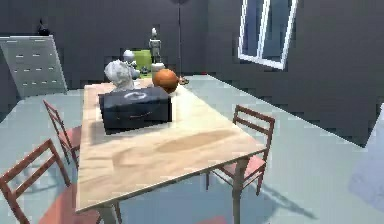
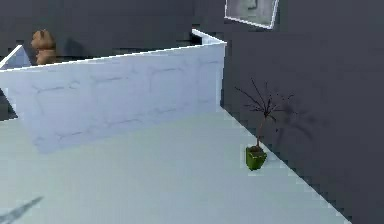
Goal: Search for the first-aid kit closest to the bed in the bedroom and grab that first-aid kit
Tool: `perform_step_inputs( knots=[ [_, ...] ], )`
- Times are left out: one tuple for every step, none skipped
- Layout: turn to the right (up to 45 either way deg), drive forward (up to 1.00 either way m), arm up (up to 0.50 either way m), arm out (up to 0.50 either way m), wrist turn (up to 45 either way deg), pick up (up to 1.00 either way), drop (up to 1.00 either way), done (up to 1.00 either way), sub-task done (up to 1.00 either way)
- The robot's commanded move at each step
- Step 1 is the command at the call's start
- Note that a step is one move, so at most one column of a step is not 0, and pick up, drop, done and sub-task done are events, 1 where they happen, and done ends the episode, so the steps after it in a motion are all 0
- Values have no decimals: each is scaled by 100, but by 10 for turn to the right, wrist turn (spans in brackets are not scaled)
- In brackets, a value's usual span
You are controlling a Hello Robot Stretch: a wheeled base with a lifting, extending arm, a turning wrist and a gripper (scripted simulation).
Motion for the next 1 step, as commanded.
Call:
perform_step_inputs(
  knots=[
    [450,0,0,0,0,0,0,0,0]
  ],
)
